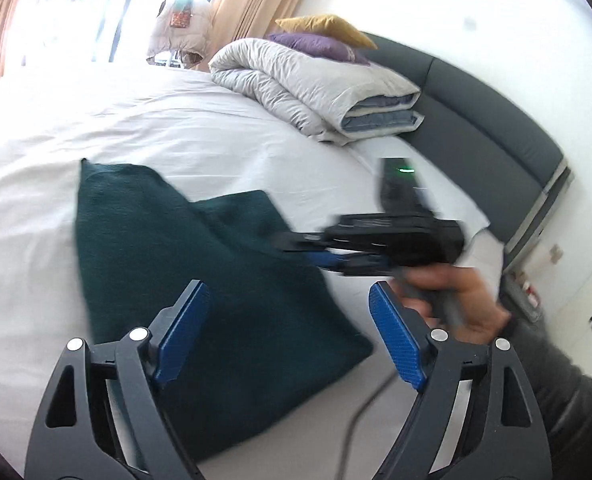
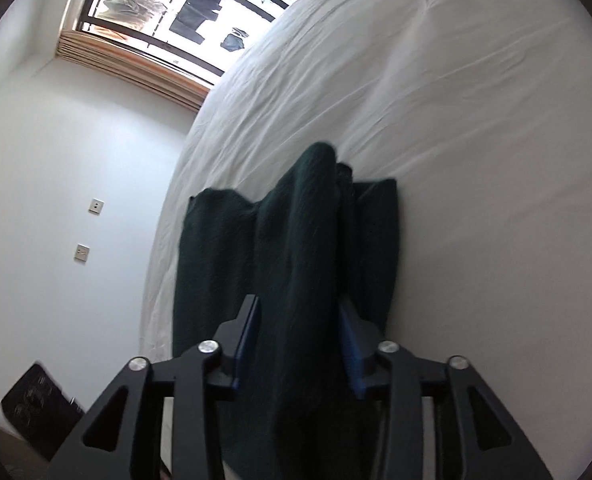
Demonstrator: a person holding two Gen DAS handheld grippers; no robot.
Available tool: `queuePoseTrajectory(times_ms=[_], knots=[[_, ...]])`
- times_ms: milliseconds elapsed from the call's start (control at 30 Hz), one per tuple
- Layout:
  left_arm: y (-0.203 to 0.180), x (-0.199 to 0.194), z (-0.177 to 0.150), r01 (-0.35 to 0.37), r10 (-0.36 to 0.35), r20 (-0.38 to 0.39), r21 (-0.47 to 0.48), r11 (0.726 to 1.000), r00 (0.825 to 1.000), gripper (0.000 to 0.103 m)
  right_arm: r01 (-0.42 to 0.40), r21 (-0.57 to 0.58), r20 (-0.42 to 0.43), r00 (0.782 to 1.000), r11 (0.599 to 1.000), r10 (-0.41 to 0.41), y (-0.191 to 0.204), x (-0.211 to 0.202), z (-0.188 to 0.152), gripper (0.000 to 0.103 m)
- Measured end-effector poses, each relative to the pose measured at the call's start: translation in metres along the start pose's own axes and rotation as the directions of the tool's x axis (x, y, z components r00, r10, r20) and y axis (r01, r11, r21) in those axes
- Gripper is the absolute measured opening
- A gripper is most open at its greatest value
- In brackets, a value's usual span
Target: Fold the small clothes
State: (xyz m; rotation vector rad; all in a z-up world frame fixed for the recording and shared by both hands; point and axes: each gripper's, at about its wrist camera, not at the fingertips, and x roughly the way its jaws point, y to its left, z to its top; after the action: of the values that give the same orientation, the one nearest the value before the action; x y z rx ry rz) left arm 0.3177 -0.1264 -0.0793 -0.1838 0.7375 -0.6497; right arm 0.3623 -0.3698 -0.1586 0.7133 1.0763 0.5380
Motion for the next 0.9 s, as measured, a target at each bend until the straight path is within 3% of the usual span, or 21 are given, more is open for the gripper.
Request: queuePoseTrajectory(times_ms=[67, 200, 267, 300, 333, 367, 600, 733, 900], knots=[[0.020, 0.003, -0.001, -0.027, 0.026, -0.041, -0.019, 0.999, 0.999, 0.082, -0.013, 0.003, -0.015, 1.000, 1.000, 0.013, 0.004, -0.005, -0.019, 0.048], [0.023, 0.025, -0.026, -0.081, 0.080, -0.116, -0.011, 0.997, 0.990, 0.082, -0.006, 0.011, -0.021, 1.000, 1.000, 0.007, 0.006, -0.017, -0.047, 0.049], [0.027, 0.036, -0.036, -0.108, 0.111, -0.144, 0.025, 0.994, 0.983, 0.082, 0.030, 0.003, -0.027, 0.999, 1.000, -0.030, 0.004, -0.021, -0.060, 0.049], [0.027, 0.038, -0.040, -0.111, 0.115, -0.148, 0.034, 0.993, 0.982, 0.082, 0.067, -0.021, -0.029, 0.997, 0.998, -0.068, 0.004, -0.022, -0.066, 0.038], [0.030, 0.043, -0.045, -0.115, 0.120, -0.153, 0.040, 0.993, 0.981, 0.082, 0.111, -0.041, -0.028, 0.993, 0.993, -0.112, 0.004, -0.022, -0.070, 0.018], [0.031, 0.048, -0.046, -0.115, 0.120, -0.152, 0.041, 0.992, 0.981, 0.082, 0.153, -0.049, -0.029, 0.988, 0.987, -0.155, 0.001, -0.022, -0.073, 0.012], [0.038, 0.066, -0.056, -0.122, 0.134, -0.174, 0.079, 0.989, 0.976, 0.082, 0.128, 0.038, 0.045, 0.991, 0.991, -0.129, -0.025, -0.031, -0.086, 0.009], [0.037, 0.077, -0.055, -0.109, 0.123, -0.163, 0.090, 0.990, 0.979, 0.082, 0.042, 0.102, 0.091, 0.994, 0.994, -0.052, -0.050, -0.041, -0.100, 0.008], [0.045, 0.053, -0.044, -0.111, 0.118, -0.106, 0.078, 0.991, 0.987, 0.082, 0.007, 0.097, 0.056, 0.998, 0.995, -0.013, -0.052, -0.052, -0.100, 0.015]])
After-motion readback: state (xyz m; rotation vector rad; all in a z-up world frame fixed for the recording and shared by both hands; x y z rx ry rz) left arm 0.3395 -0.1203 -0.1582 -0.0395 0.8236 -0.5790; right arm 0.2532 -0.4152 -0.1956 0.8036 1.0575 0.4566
